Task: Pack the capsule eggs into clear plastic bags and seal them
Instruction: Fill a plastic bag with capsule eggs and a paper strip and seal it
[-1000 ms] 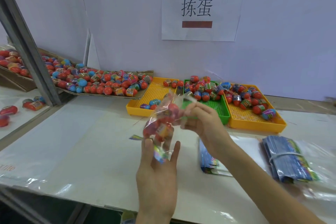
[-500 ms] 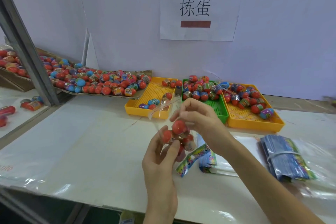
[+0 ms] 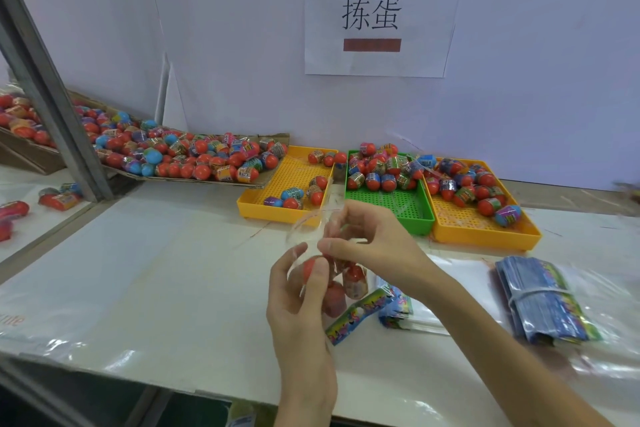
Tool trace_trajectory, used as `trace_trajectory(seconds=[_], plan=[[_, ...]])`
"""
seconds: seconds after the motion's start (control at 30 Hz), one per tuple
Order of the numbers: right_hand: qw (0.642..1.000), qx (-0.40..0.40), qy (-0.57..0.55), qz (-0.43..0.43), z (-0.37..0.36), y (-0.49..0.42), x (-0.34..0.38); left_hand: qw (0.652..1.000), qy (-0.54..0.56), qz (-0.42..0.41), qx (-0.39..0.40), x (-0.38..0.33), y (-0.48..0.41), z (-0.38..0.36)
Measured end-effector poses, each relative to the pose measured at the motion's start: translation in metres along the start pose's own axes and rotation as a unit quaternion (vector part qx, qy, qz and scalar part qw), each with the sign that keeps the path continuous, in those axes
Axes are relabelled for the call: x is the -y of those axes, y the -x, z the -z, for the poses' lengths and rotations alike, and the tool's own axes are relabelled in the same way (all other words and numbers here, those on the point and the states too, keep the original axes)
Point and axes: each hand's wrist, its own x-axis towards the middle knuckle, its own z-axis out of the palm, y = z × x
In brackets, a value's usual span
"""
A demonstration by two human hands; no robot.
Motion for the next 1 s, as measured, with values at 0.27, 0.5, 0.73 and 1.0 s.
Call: trace_trajectory(seconds=[0.27,0.5,0.73,1.0], plan=[[0.996,-0.019,-0.085,0.021,0.003,-0.001,0.004,0.992,0.059,-0.007,-0.114,0.0,-0.002,0.001],[0.996,0.051,-0.066,0.019,0.005,0.002,0.009,0.989,0.032,-0.025,-0.144,-0.001,-0.003,0.001],[0.997,0.007,-0.066,0.029,-0.003,0.003,0.005,0.987,0.053,-0.028,-0.147,-0.003,-0.001,0.0],[0.992,0.052,-0.117,0.019,0.002,0.003,0.006,0.989,0.014,-0.052,-0.141,-0.002,-0.008,0.005]])
